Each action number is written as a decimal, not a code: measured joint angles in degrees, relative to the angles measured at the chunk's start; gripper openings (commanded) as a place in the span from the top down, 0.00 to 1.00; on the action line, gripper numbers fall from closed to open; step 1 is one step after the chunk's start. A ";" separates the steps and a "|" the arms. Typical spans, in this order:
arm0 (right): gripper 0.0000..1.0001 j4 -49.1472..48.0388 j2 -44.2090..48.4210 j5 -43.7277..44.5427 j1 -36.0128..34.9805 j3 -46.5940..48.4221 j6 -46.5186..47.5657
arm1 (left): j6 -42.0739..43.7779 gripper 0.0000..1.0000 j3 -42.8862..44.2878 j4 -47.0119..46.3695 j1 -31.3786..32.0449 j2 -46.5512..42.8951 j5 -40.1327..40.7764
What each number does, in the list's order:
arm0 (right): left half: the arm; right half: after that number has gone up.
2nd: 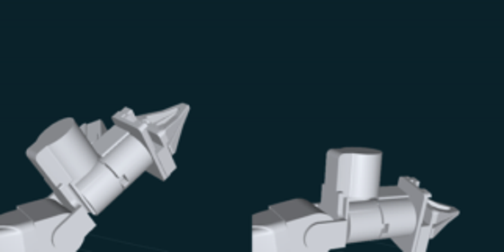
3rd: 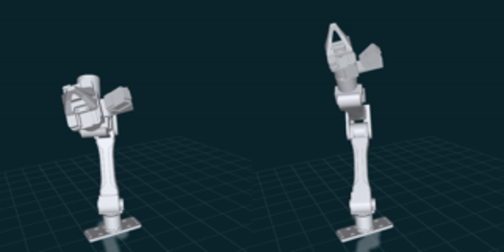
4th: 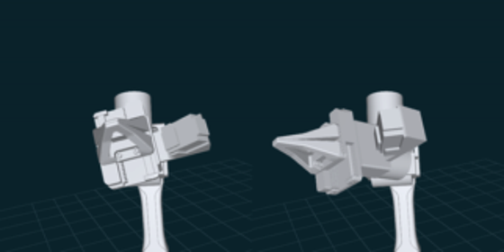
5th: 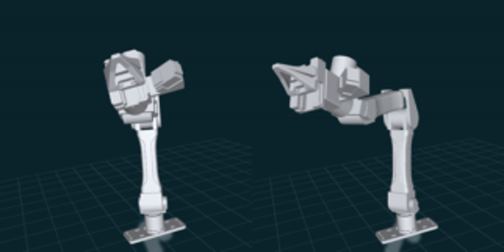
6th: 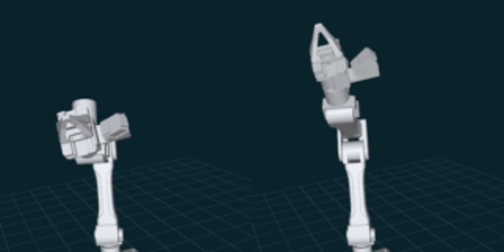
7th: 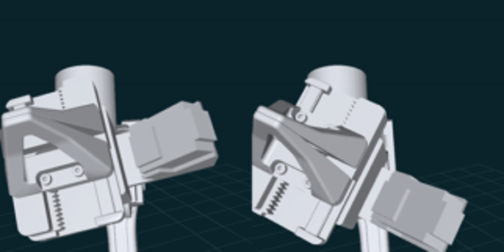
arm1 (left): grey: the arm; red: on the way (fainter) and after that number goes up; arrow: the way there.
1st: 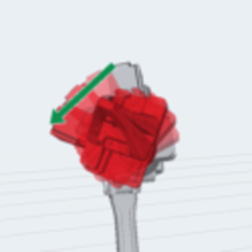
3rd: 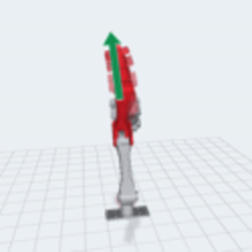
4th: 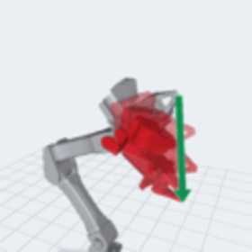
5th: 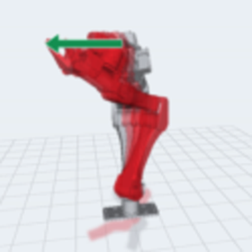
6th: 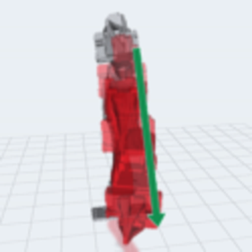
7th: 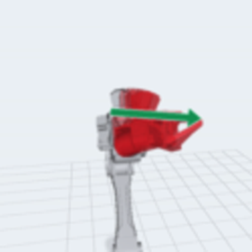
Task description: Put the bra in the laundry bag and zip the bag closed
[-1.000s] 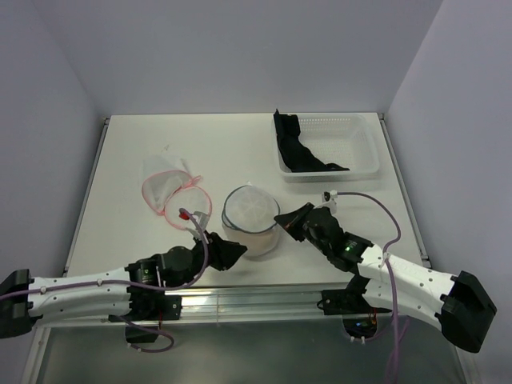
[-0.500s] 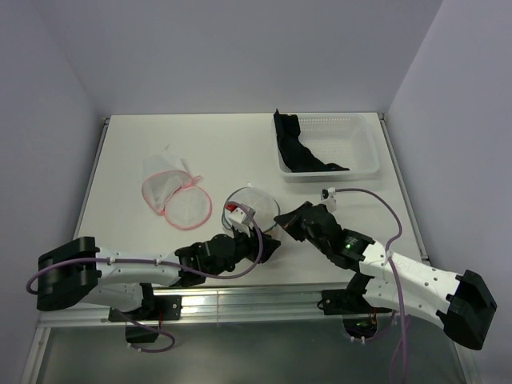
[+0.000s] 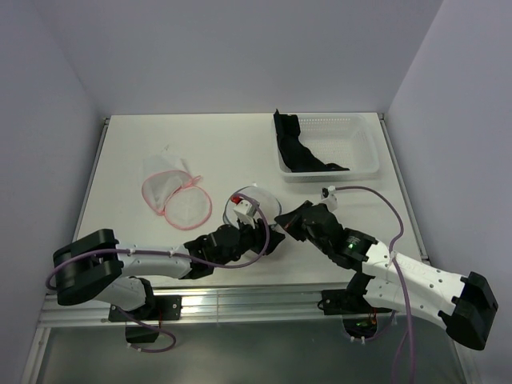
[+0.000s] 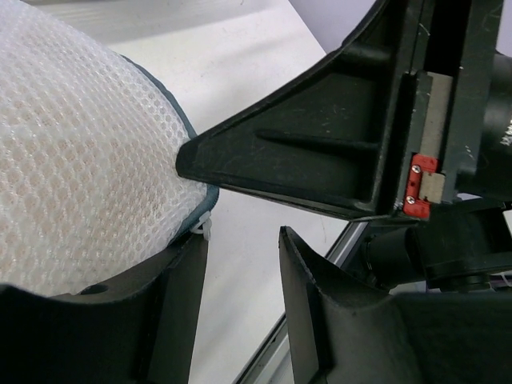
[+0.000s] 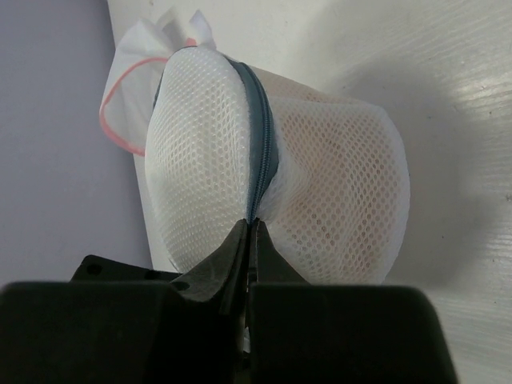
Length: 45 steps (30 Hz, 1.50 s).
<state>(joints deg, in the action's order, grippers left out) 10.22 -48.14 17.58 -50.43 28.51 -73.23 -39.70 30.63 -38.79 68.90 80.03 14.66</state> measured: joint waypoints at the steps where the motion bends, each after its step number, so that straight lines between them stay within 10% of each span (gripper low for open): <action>1: 1.00 0.09 0.00 0.00 -0.17 0.15 0.07 | -0.04 0.53 0.00 -0.33 -0.09 0.20 -0.20; 26: 1.00 0.59 -0.02 0.87 -1.27 0.85 0.44 | -3.69 0.53 -2.34 0.57 -1.64 -3.34 1.29; 45: 1.00 0.98 -0.74 1.53 -2.05 1.51 0.46 | -4.59 0.85 -2.34 0.98 -2.80 -2.49 1.75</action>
<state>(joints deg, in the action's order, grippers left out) 11.20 -48.88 19.11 -52.49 30.02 -72.77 -44.29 28.29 -37.80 66.11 77.54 16.40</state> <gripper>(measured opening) 0.011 0.231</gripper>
